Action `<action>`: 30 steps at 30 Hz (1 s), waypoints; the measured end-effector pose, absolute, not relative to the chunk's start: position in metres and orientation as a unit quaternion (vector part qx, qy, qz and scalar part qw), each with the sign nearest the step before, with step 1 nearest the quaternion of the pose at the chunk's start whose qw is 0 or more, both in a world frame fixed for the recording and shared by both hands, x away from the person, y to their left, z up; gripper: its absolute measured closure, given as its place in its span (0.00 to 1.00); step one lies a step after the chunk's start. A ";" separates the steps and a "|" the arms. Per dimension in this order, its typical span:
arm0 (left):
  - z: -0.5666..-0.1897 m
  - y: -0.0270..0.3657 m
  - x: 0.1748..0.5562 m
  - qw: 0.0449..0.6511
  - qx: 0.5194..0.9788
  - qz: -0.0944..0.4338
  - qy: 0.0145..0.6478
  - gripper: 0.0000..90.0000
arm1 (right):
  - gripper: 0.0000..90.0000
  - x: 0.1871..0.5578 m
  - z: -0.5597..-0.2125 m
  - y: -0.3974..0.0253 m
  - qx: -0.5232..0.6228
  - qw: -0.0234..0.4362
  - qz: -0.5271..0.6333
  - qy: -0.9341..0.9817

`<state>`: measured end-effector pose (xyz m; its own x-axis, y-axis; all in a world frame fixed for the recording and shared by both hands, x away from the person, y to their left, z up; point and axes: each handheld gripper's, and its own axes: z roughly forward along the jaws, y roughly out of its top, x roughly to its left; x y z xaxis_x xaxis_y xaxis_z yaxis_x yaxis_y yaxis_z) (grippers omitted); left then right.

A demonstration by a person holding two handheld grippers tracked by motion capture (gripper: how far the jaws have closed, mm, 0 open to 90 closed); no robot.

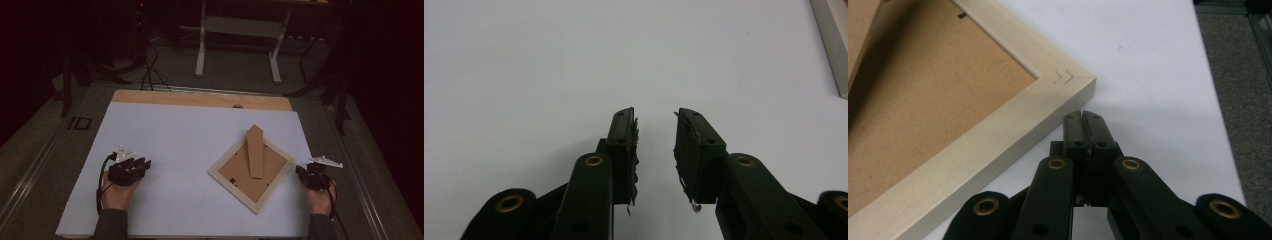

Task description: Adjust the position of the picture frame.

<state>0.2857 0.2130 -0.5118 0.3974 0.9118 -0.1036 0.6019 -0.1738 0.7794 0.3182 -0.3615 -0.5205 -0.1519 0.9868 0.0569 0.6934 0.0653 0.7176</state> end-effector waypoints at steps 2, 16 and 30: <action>-0.512 0.213 0.286 0.390 0.739 0.200 0.512 0.78 | 1.00 0.319 -0.521 -0.361 0.611 0.231 0.312 0.690; -0.512 0.219 0.286 0.391 0.727 0.218 0.521 0.72 | 1.00 0.326 -0.528 -0.355 0.619 0.220 0.316 0.685; -0.514 0.222 0.285 0.388 0.723 0.222 0.526 0.70 | 1.00 0.337 -0.528 -0.351 0.618 0.221 0.314 0.687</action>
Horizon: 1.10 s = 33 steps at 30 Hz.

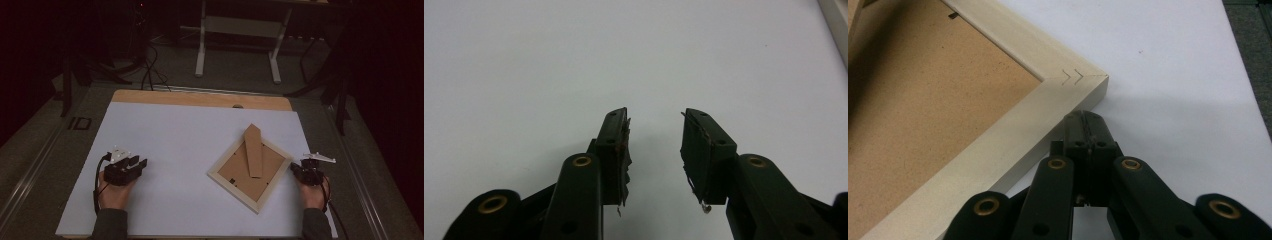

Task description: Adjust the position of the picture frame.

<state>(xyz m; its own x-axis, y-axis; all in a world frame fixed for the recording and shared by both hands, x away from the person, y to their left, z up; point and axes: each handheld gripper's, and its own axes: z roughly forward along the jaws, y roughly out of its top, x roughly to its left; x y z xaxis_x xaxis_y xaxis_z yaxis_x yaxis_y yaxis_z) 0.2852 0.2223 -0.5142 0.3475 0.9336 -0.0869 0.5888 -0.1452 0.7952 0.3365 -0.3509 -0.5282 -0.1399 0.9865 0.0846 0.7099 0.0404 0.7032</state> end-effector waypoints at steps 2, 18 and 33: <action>-0.515 0.222 0.285 0.388 0.723 0.223 0.527 0.69 | 1.00 0.339 -0.528 -0.350 0.617 0.220 0.313 0.688; -0.515 0.223 0.285 0.392 0.723 0.220 0.525 0.70 | 1.00 0.353 -0.528 -0.342 0.618 0.208 0.317 0.689; -0.514 0.224 0.285 0.396 0.722 0.218 0.525 0.72 | 1.00 0.372 -0.527 -0.317 0.605 0.201 0.314 0.704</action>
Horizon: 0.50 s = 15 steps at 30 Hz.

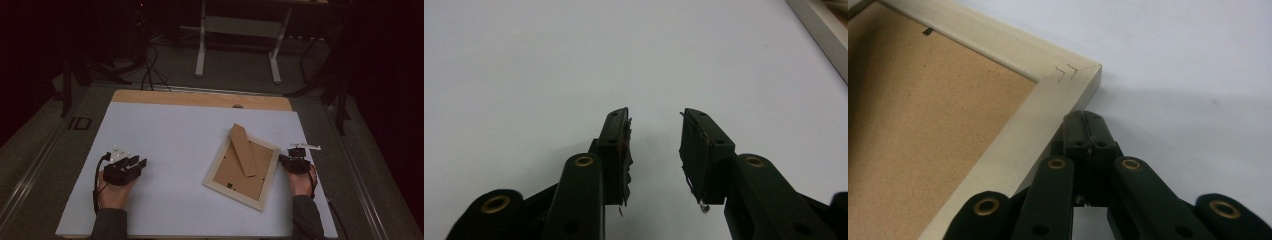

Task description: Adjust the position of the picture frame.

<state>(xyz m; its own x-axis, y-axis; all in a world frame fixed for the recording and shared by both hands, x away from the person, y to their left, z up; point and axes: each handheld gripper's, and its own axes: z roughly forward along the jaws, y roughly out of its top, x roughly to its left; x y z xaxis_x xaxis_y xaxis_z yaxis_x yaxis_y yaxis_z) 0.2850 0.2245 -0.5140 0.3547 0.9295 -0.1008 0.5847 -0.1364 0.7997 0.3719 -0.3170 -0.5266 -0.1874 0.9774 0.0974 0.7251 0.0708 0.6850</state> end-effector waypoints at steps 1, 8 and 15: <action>-0.514 0.225 0.285 0.396 0.721 0.218 0.525 0.72 | 1.00 0.374 -0.527 -0.313 0.605 0.197 0.317 0.704; -0.513 0.225 0.285 0.395 0.721 0.220 0.525 0.72 | 1.00 0.381 -0.527 -0.301 0.599 0.188 0.322 0.709; -0.514 0.226 0.285 0.395 0.720 0.220 0.526 0.72 | 1.00 0.386 -0.526 -0.291 0.595 0.181 0.324 0.713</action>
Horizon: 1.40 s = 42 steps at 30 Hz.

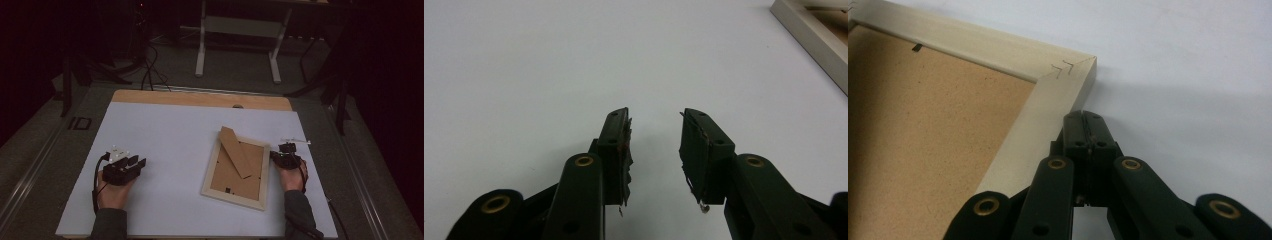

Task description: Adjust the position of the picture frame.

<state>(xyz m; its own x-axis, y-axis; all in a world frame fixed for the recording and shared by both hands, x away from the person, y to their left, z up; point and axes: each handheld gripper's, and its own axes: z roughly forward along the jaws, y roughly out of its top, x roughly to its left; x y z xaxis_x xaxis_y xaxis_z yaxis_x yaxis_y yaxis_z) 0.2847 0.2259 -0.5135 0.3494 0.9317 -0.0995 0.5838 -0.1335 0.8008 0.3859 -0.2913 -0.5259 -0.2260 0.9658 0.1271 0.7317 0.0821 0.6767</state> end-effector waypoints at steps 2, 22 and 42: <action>-0.514 0.226 0.285 0.395 0.721 0.220 0.526 0.72 | 1.00 0.388 -0.525 -0.288 0.594 0.178 0.325 0.714; -0.513 0.228 0.284 0.399 0.715 0.221 0.530 0.72 | 1.00 0.407 -0.520 -0.245 0.579 0.170 0.320 0.731; -0.514 0.211 0.284 0.394 0.744 0.206 0.498 0.82 | 1.00 0.422 -0.522 -0.198 0.555 0.163 0.302 0.757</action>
